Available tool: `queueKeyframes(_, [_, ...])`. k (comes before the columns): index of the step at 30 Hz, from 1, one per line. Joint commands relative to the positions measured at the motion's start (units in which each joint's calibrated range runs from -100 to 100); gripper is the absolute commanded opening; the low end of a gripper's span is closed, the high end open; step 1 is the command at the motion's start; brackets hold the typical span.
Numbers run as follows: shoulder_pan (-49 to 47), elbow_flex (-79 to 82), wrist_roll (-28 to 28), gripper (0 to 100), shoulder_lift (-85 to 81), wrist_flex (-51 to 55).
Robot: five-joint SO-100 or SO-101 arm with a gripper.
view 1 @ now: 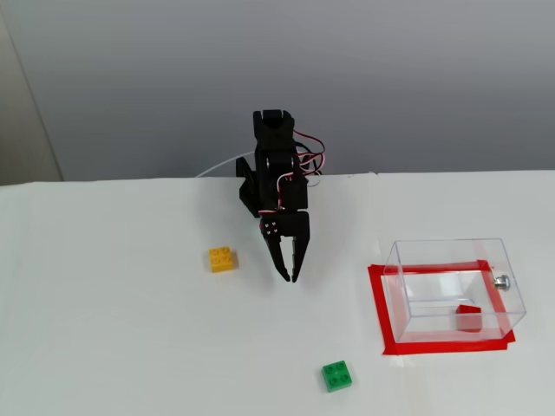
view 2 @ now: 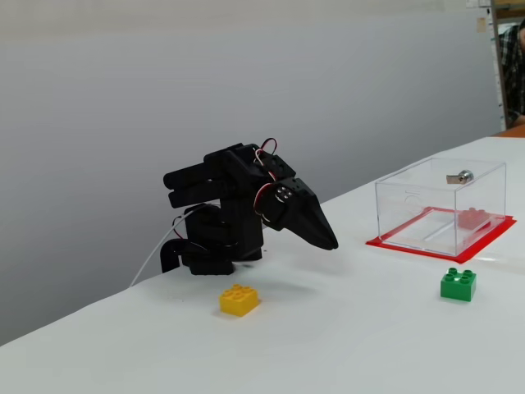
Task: Pick the red lego brick and place it into the transparent box
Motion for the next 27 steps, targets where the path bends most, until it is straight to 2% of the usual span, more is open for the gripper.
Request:
queueKeyframes(1, [0.38, 0.50, -0.13, 2, -0.51, 1.85])
queueKeyframes(6, [0.38, -1.12, -0.13, 2, -0.51, 6.03])
queueKeyframes(12, [0.31, -4.92, -0.13, 2, -0.59, 19.17])
queueKeyframes(15, [0.31, -5.19, -0.23, 2, -0.59, 19.78])
queueKeyframes(19, [0.38, -5.19, -3.42, 2, -0.59, 19.95])
queueKeyframes(27, [0.38, -5.19, -3.57, 2, -0.59, 19.86])
